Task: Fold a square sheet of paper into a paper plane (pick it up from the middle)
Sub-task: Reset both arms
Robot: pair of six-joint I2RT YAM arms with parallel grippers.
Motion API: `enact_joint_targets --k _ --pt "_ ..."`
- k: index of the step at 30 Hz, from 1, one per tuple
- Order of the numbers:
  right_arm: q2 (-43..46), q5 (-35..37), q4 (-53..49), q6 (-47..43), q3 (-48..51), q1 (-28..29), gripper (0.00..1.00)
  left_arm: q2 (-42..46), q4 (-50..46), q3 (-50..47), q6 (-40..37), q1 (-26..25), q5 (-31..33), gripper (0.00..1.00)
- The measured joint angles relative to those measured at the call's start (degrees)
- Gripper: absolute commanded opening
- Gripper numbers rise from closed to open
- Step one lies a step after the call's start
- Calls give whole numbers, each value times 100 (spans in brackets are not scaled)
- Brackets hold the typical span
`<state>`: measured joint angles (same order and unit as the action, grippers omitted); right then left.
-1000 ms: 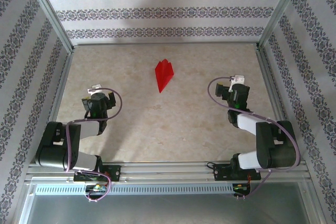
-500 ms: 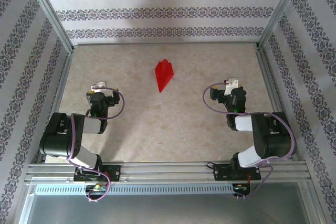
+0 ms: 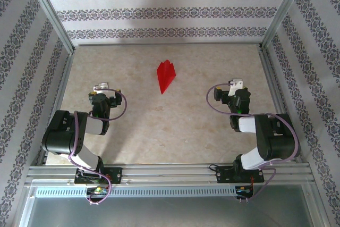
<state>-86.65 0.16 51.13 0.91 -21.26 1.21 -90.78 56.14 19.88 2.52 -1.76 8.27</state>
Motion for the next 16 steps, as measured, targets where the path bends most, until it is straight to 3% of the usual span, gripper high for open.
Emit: enact_joint_targets --k 16 --pt "-2 0 -7 20 0 0 98 -4 -175 179 -153 13 -597 99"
